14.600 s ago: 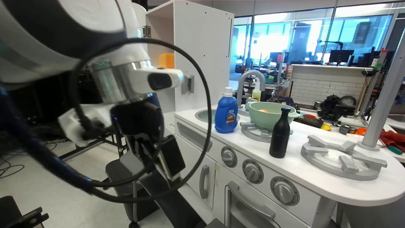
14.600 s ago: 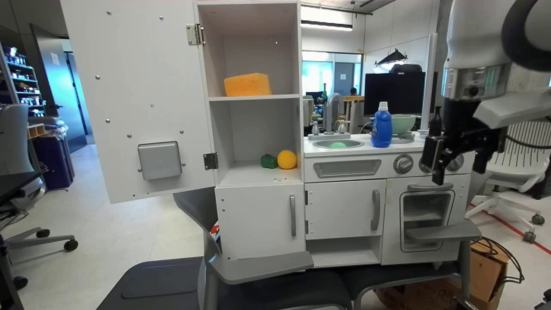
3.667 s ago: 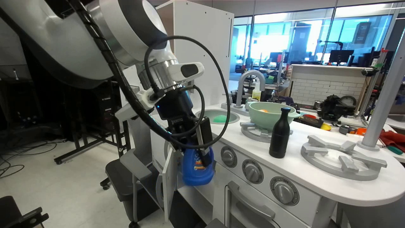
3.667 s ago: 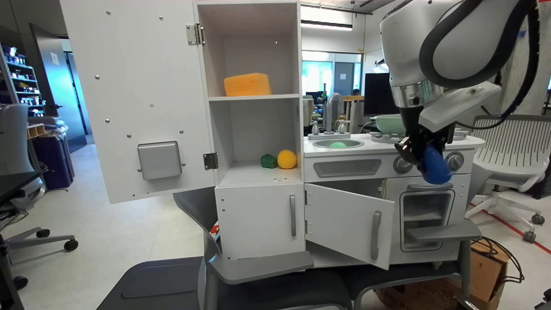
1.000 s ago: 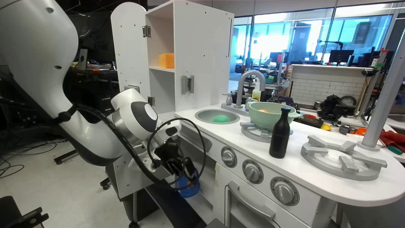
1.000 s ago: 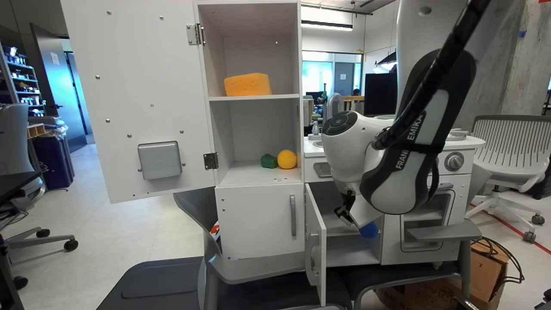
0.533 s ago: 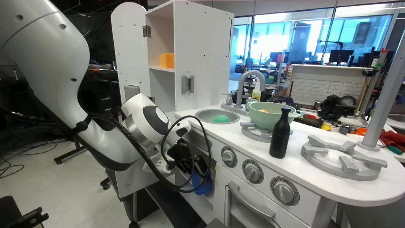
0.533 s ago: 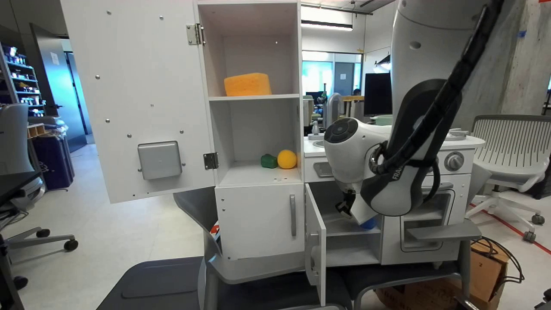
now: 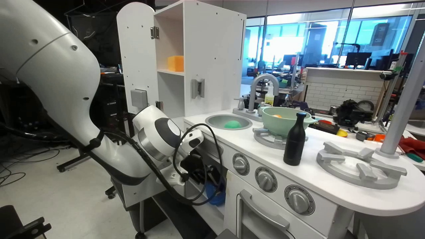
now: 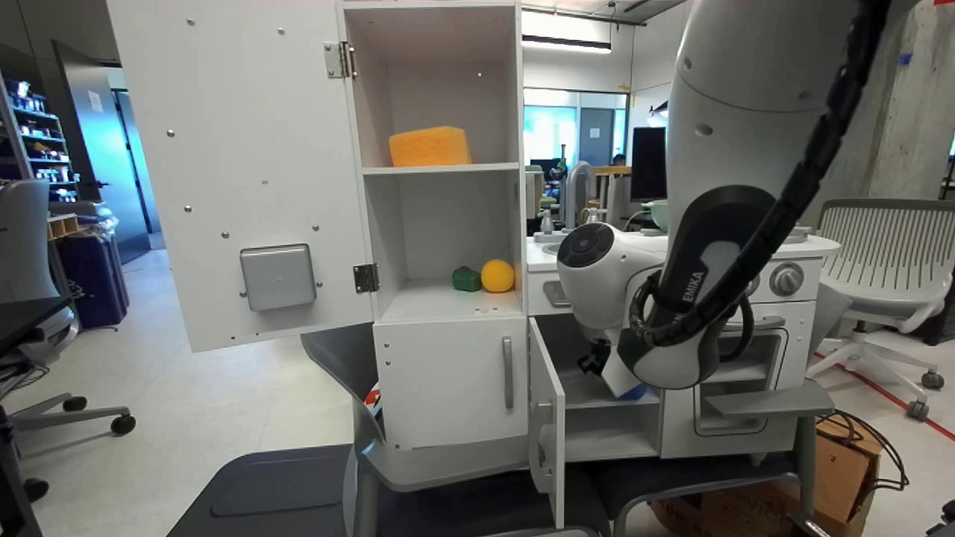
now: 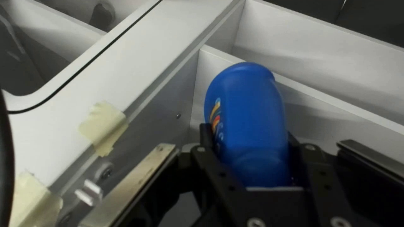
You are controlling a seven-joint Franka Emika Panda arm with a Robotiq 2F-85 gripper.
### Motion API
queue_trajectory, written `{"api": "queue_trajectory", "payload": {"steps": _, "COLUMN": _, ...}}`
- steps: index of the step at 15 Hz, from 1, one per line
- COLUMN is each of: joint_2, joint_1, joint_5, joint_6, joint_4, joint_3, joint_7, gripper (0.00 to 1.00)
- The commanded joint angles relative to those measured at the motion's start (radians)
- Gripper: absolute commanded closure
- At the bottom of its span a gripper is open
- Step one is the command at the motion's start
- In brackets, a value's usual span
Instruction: Open the bottom door of cabinet, pick up the blue bottle and light green object and put them in the bottom compartment.
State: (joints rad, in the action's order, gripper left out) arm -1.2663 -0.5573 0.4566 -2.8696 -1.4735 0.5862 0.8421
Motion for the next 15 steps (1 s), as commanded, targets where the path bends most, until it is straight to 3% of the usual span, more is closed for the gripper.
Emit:
{"api": "queue_trajectory", "payload": {"steps": 1, "joint_2": -0.052, "joint_1": 0.013, "joint_5": -0.047, "joint_6": -0.012, "joint_4": 0.07, "joint_3": 0.034, "joint_7": -0.018, "gripper": 0.76}}
{"api": "queue_trajectory", "payload": {"steps": 5, "joint_2": -0.068, "joint_1": 0.011, "joint_5": -0.053, "joint_6": -0.01, "joint_4": 0.084, "joint_3": 0.049, "joint_7": -0.017, "gripper": 0.76}}
{"api": "queue_trajectory", "payload": {"steps": 6, "joint_2": -0.064, "joint_1": 0.011, "joint_5": -0.054, "joint_6": -0.008, "joint_4": 0.083, "joint_3": 0.046, "joint_7": -0.02, "gripper": 0.26}}
{"api": "queue_trajectory", "payload": {"steps": 7, "joint_2": -0.064, "joint_1": 0.01, "joint_5": -0.054, "joint_6": -0.006, "joint_4": 0.084, "joint_3": 0.047, "joint_7": -0.019, "gripper": 0.25}}
{"api": "queue_trajectory", "payload": {"steps": 10, "joint_2": -0.063, "joint_1": 0.005, "joint_5": -0.054, "joint_6": -0.007, "joint_4": 0.08, "joint_3": 0.048, "joint_7": -0.017, "gripper": 0.04}}
{"api": "queue_trajectory", "payload": {"steps": 15, "joint_2": -0.058, "joint_1": -0.005, "joint_5": -0.052, "joint_6": -0.005, "joint_4": 0.071, "joint_3": 0.048, "joint_7": -0.011, "gripper": 0.0}}
